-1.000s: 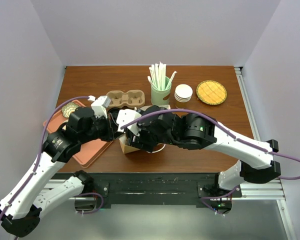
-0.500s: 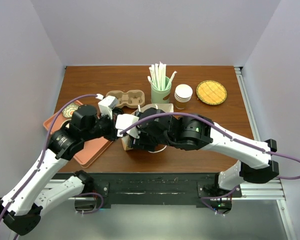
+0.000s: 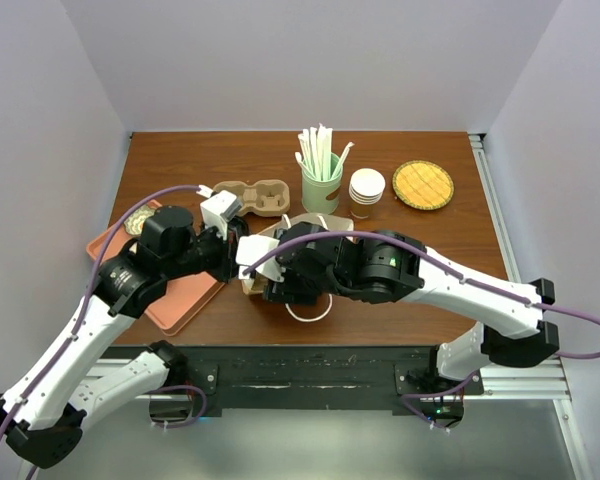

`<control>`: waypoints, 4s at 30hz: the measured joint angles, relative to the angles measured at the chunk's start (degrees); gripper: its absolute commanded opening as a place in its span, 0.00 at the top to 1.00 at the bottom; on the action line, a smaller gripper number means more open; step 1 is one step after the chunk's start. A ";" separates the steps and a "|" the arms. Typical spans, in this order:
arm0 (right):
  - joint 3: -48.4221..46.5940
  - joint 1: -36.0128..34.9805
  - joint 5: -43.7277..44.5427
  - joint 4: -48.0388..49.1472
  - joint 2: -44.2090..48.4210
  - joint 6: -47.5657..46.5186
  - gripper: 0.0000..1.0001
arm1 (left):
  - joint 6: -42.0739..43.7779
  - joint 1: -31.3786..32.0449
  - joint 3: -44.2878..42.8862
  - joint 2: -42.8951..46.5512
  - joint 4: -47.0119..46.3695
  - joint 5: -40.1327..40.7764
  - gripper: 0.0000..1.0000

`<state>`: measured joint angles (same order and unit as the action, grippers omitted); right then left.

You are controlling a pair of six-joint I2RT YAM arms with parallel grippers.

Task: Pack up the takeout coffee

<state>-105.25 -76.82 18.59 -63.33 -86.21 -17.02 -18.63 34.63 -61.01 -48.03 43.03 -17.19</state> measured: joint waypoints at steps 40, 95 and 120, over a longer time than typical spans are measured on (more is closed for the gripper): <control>15.61 -0.44 4.85 14.38 2.67 -1.57 0.59 | -2.10 -0.04 -1.14 -2.19 -0.81 -3.87 1.00; 43.10 1.62 11.91 23.34 17.44 2.45 0.58 | -5.29 1.16 9.70 0.17 -13.14 -1.77 1.00; 48.61 1.62 15.15 19.78 20.02 3.65 0.58 | -10.73 5.33 20.79 12.17 -18.78 -3.87 1.00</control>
<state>-56.64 -75.20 33.74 -43.55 -66.19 -13.37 -29.36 39.97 -40.23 -35.86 24.25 -21.06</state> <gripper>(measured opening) 0.664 0.013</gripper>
